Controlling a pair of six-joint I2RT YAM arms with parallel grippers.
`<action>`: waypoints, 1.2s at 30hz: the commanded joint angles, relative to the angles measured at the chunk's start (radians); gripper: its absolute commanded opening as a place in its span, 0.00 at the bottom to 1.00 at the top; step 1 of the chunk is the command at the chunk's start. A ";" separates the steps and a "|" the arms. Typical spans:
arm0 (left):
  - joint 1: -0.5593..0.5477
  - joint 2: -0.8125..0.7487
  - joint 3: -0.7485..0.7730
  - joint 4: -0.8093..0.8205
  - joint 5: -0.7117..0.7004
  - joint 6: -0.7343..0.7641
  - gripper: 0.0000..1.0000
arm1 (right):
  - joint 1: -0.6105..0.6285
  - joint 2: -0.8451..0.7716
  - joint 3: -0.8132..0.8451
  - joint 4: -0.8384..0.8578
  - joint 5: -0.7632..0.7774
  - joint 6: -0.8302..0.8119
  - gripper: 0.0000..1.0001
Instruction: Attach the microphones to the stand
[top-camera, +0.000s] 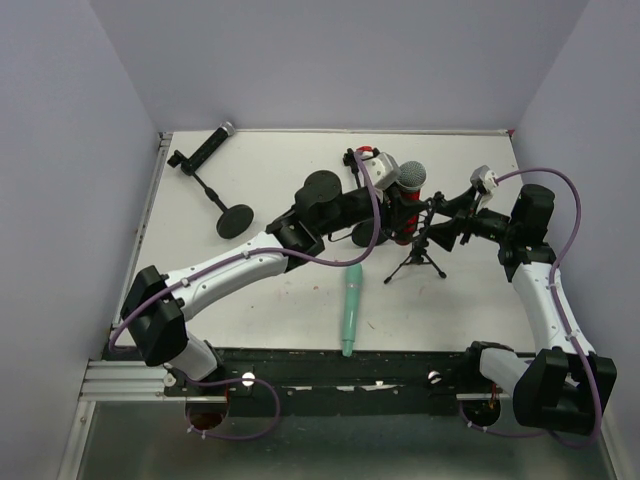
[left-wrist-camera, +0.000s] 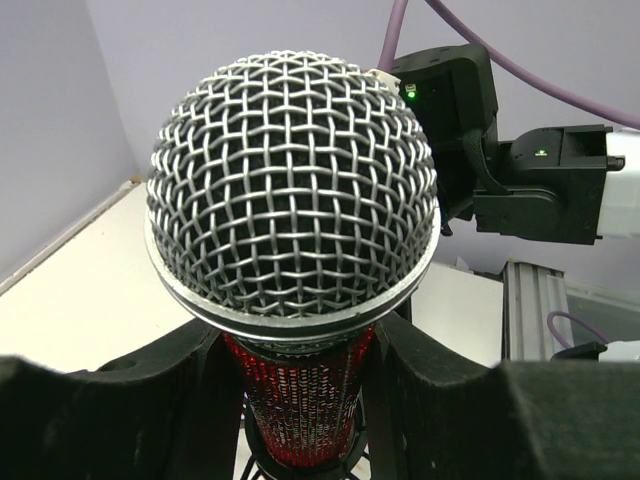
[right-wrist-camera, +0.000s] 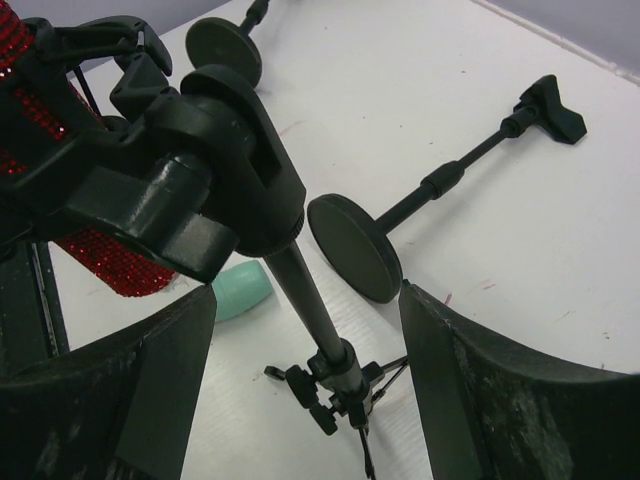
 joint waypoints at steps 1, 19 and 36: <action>-0.001 0.050 0.032 -0.127 0.045 -0.004 0.00 | 0.005 0.003 -0.010 0.019 0.006 0.005 0.81; -0.001 0.074 -0.057 -0.023 0.015 -0.034 0.00 | 0.005 0.008 -0.011 0.019 0.006 0.008 0.82; -0.003 0.097 -0.087 -0.024 0.004 -0.021 0.00 | 0.007 0.011 -0.011 0.019 0.006 0.008 0.82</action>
